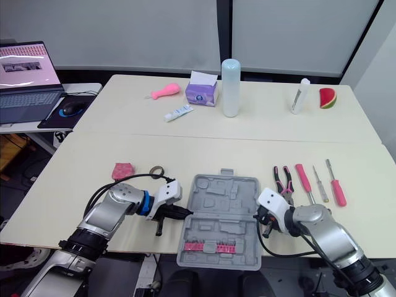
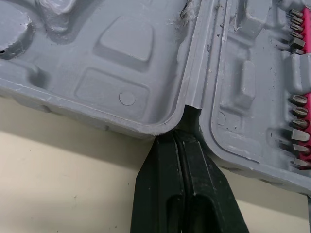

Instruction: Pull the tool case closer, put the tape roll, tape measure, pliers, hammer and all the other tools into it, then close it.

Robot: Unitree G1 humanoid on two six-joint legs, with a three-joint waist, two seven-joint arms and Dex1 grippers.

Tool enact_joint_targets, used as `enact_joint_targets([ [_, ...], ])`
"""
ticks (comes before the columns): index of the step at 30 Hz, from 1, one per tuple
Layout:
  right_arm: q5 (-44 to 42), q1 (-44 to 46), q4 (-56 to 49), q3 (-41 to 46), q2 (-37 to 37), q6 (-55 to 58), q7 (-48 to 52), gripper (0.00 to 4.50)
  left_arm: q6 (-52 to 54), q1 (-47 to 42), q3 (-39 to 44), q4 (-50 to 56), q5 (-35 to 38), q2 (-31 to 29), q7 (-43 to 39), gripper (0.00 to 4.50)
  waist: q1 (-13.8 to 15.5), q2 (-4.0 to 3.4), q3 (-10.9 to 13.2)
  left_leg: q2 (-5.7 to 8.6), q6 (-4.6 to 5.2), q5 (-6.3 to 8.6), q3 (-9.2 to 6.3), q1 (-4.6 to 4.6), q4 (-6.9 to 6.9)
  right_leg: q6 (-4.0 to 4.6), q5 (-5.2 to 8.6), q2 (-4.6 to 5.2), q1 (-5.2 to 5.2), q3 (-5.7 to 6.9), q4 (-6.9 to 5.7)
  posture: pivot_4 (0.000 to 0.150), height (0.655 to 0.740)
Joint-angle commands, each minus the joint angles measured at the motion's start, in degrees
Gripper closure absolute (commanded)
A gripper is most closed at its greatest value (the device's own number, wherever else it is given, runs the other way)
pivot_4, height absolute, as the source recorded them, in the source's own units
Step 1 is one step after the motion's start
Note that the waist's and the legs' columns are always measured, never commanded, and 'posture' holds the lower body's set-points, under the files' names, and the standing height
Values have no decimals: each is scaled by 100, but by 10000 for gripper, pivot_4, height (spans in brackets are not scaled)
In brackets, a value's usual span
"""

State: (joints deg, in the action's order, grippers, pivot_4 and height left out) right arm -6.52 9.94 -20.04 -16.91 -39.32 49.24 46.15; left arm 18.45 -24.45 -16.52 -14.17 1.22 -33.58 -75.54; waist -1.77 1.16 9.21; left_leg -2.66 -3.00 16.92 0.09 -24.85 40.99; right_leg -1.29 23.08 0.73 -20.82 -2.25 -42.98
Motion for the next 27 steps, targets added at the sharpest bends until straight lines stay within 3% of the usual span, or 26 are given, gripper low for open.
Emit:
enact_joint_targets([
  [1, -114, -46, -107, 45, 8, 71, -34, 44904, -51, -50, -96, -35, 5, 15, 55, 45000, 0, 0, 0, 0, 0, 0, 0, 0, 0, 0, 0, 0, 0, 0, 0, 1500, 6921],
  [17, -385, -711, -632, 1040, -222, 176, -473, 44904, -305, 26, 232, -218, 176, -279, 202, 45000, 6, 0, 0, 0, 2, 0, 1, 1, 0, 0, 0, -1, 2, -2, 1, 1500, 6921],
  [27, -769, -2152, -1441, 3207, -363, -1915, -254, 44904, -770, 1101, 2470, 299, 1607, -910, 488, 45000, 11, -1, 0, -3, 20, 10, -3, 1, -2, 0, 0, -2, 4, 0, 4, 1500, 6921],
])
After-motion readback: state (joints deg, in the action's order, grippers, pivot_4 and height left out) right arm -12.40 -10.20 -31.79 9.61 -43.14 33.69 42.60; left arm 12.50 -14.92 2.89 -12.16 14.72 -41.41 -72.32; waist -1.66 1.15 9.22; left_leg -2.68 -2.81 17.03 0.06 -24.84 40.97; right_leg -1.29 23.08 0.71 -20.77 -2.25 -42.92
